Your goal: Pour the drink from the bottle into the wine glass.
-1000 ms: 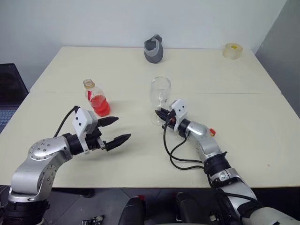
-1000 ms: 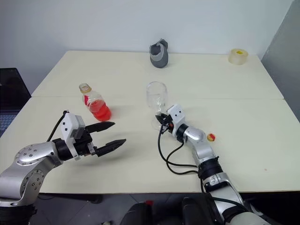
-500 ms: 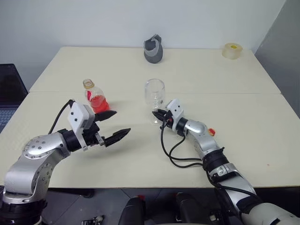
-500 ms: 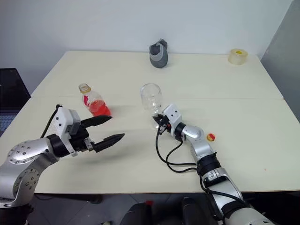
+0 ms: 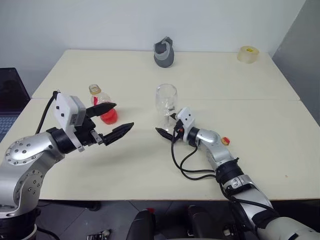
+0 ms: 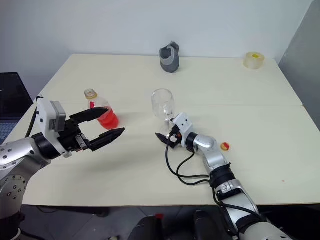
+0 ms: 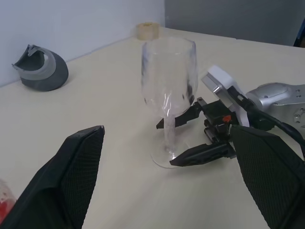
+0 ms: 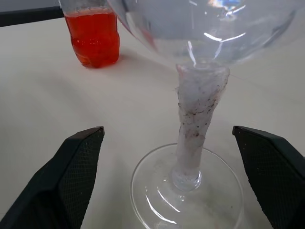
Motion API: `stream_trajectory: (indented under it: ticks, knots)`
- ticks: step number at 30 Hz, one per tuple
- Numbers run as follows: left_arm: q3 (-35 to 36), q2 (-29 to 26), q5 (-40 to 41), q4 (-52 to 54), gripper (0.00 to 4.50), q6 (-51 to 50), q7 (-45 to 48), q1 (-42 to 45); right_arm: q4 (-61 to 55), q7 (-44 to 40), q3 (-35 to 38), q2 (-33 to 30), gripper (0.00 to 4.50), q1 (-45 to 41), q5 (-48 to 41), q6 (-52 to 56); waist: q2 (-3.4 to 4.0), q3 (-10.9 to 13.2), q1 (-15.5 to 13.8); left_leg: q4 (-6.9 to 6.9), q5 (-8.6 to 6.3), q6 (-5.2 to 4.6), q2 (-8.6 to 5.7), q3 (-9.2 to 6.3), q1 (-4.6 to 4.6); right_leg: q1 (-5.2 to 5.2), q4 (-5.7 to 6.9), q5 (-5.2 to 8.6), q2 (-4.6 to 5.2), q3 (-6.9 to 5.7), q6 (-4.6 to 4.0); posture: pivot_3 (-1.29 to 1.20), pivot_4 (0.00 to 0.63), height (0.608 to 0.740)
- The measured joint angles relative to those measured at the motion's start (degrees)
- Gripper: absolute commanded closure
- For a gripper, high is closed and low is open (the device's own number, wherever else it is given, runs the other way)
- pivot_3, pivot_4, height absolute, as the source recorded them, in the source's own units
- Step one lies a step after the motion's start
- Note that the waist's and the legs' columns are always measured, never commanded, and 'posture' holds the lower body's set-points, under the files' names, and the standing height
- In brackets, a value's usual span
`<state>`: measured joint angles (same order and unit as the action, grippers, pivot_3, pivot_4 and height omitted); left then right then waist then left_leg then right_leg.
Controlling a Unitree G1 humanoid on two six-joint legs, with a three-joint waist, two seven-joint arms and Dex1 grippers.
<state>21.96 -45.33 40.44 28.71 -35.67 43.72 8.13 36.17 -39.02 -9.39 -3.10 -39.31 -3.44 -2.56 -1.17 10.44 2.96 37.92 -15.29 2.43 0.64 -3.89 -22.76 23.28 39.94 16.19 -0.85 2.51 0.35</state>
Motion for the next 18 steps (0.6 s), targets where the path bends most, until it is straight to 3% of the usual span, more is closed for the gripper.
stream_trajectory:
  ticks: [18]
  knots:
    - [0.0,-0.1,-0.3,0.0,0.0,0.5,-0.5,-0.5,-25.2,-6.9,-2.7,-6.5,0.02,11.5,-3.6,16.4,0.0,0.0,-0.3,0.0,0.0,0.0,-0.02,-0.01,-0.02,0.0,-0.03,0.01,0.01,0.01,0.01,0.0,0.15,0.74]
